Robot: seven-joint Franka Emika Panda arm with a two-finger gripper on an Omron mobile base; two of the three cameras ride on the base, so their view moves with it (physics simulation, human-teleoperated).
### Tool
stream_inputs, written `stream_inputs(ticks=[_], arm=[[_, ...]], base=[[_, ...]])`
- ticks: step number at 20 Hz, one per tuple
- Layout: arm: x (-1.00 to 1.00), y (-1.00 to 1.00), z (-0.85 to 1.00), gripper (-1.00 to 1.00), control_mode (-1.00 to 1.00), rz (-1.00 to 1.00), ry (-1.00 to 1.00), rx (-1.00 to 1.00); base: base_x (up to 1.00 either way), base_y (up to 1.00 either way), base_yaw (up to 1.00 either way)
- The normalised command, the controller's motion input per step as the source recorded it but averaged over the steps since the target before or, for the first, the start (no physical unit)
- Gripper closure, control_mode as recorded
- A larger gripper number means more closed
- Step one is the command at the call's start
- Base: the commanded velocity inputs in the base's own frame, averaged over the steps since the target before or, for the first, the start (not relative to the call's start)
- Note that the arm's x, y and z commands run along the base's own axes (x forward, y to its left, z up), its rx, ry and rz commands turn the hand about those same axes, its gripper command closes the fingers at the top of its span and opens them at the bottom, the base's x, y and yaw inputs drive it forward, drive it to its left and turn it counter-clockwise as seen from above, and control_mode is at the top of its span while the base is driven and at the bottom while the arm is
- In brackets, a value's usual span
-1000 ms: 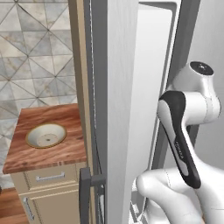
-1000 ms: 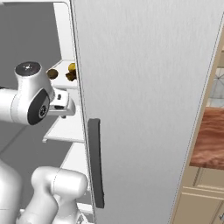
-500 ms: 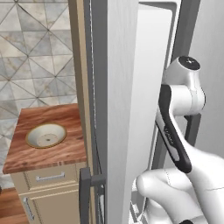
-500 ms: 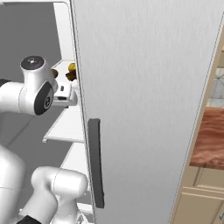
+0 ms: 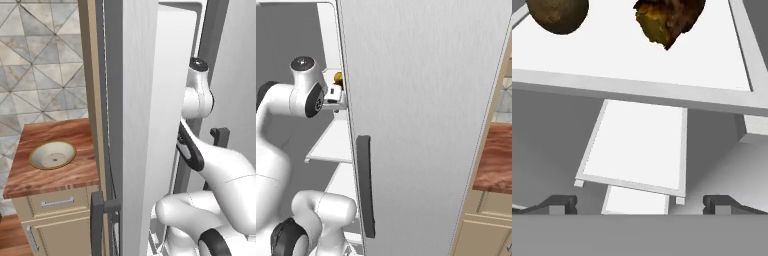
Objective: Take the lemon, kiwi, and sweet potato from the freezer and place them in the bowl on the counter.
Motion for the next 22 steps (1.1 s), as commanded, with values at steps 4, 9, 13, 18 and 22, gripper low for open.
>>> stream_inputs(ticks=[4, 9, 13, 18, 22], arm=[[0.45, 0.21, 0.24, -1.0, -1.0, -0.06, -0.05, 0.0], [0.39, 0.11, 0.27, -1.0, -1.0, -0.09, -0.05, 0.0], [0.44, 0.01, 0.12, -1.0, -1.0, -0.04, -0.11, 0.0], [0.4, 0.0, 0.02, -1.0, -1.0, 0.0, -0.15, 0.0], [0.35, 0.0, 0.0, -1.0, -1.0, -0.01, -0.01, 0.0]], base=[[0.0, 0.0, 0.0], [0.0, 0.0, 0.0], [0.0, 0.0, 0.0], [0.0, 0.0, 0.0], [0.0, 0.0, 0.0]])
